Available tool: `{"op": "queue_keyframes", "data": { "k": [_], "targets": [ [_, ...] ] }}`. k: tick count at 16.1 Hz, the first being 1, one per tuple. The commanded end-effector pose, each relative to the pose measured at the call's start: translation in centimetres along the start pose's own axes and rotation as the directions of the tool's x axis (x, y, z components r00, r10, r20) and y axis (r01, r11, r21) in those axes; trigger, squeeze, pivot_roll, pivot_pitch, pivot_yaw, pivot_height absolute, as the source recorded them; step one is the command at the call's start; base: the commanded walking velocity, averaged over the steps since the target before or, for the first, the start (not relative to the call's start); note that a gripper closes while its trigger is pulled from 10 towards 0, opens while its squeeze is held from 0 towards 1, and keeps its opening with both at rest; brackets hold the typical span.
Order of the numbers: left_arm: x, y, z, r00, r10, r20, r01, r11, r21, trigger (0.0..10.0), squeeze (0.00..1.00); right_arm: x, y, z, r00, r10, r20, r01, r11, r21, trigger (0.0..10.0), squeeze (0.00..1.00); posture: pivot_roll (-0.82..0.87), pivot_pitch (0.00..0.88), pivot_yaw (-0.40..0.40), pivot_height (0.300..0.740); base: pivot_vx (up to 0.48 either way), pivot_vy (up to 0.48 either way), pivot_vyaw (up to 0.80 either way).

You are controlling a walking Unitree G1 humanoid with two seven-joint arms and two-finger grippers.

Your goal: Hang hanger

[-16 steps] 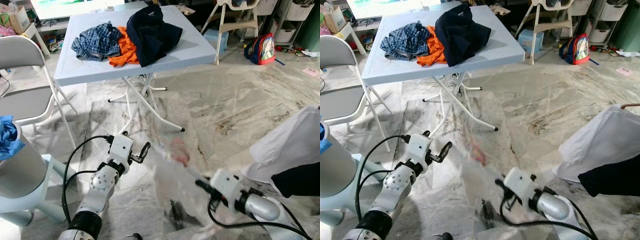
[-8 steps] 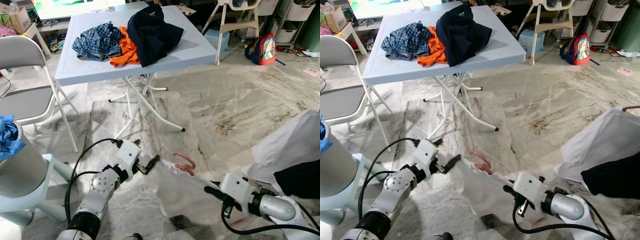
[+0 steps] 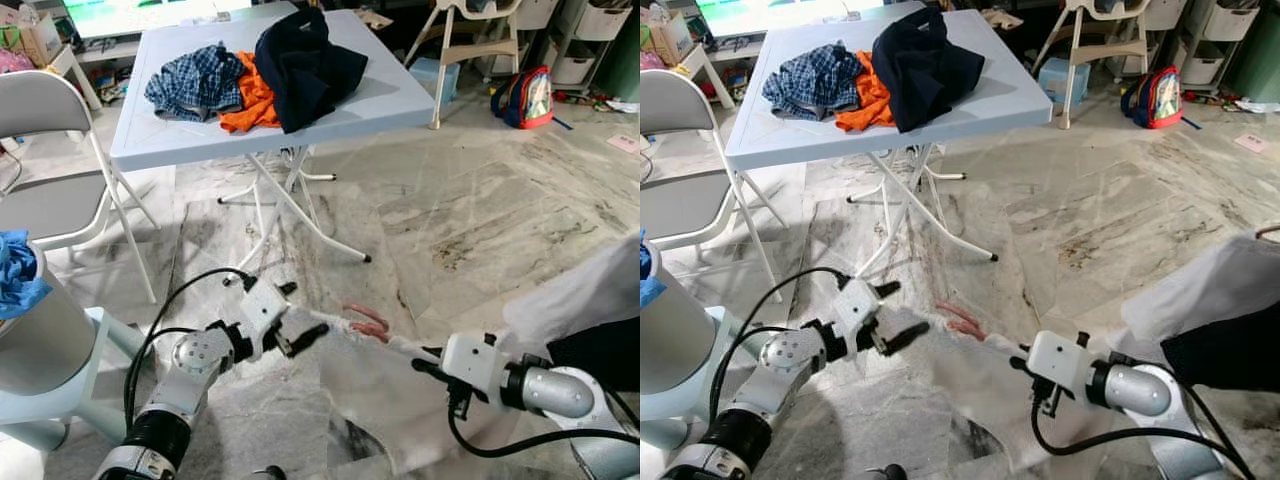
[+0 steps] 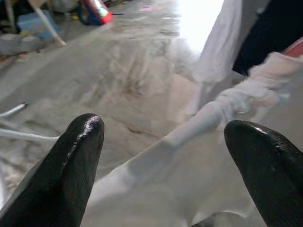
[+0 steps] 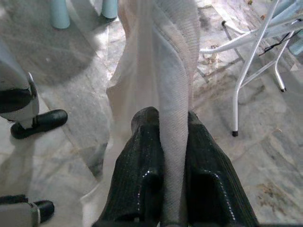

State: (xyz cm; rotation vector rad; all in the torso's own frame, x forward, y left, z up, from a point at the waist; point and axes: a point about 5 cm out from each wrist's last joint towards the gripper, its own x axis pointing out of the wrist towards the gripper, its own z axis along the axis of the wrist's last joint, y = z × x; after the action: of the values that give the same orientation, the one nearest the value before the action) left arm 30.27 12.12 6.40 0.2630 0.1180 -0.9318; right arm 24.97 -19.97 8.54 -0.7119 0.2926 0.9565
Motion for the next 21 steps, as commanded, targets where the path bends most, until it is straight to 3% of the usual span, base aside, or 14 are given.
{"op": "queue_keyframes", "data": {
  "k": [1, 7, 10, 13, 16, 17, 18, 21],
  "targets": [
    [-0.4, 0.0, -0.2, 0.998, -0.052, -0.03, 0.053, 0.998, 0.027, 10.0, 0.0, 0.0, -0.6, 0.5, 1.0, 0.003, 0.011, -0.003, 0.998, -0.057, 10.0, 0.0, -0.01, 0.123, 0.05, 0.74, 0.0, 0.0, 0.0],
    [-0.7, 1.1, 0.4, 0.999, -0.034, -0.036, 0.037, 0.995, 0.088, 10.0, 0.0, 0.4, -0.9, 0.2, 1.0, 0.017, -0.009, -0.018, 0.992, -0.128, 10.0, 0.0, 0.0, 0.125, 0.05, 0.74, 0.0, 0.0, 0.0],
    [-1.2, 0.8, -0.7, 0.982, -0.142, -0.127, 0.155, 0.983, 0.101, 10.0, 0.0, -0.3, -1.6, 0.7, 0.999, 0.042, 0.019, -0.037, 0.98, -0.193, 10.0, 0.0, 0.0, 0.127, 0.054, 0.74, 0.0, 0.0, 0.0],
    [-1.0, -0.1, -0.9, 0.958, -0.24, -0.159, 0.258, 0.961, 0.099, 10.0, 0.0, -0.7, -2.9, 1.4, 0.997, 0.055, 0.047, -0.042, 0.969, -0.245, 10.0, 0.0, -0.01, 0.131, 0.059, 0.74, 0.0, 0.0, 0.0],
    [-0.4, -0.1, -0.6, 0.952, -0.261, -0.156, 0.28, 0.953, 0.111, 9.7, 0.0, -0.6, -2.8, 1.6, 0.993, 0.108, 0.043, -0.092, 0.956, -0.28, 10.0, 0.0, -0.02, 0.132, 0.061, 0.74, 0.0, 0.0, 0.0],
    [-0.3, -0.2, -0.5, 0.95, -0.273, -0.154, 0.291, 0.95, 0.112, 4.4, 0.0, -0.6, -2.8, 1.7, 0.992, 0.121, 0.037, -0.105, 0.949, -0.298, 10.0, 0.0, -0.02, 0.132, 0.062, 0.74, 0.0, 0.0, 0.0],
    [-0.1, -0.2, -0.3, 0.947, -0.283, -0.151, 0.301, 0.947, 0.114, 0.0, 0.0, -0.6, -2.9, 1.7, 0.991, 0.13, 0.031, -0.114, 0.943, -0.311, 10.0, 0.0, -0.02, 0.132, 0.062, 0.74, 0.0, 0.0, 0.0],
    [0.0, -0.4, -0.3, 0.939, -0.311, -0.148, 0.328, 0.938, 0.112, 0.0, 0.0, -0.2, -3.2, 1.9, 0.991, 0.133, 0.03, -0.116, 0.937, -0.329, 10.0, 0.0, -0.02, 0.133, 0.065, 0.74, 0.0, 0.0, 0.0]
  ]
}}
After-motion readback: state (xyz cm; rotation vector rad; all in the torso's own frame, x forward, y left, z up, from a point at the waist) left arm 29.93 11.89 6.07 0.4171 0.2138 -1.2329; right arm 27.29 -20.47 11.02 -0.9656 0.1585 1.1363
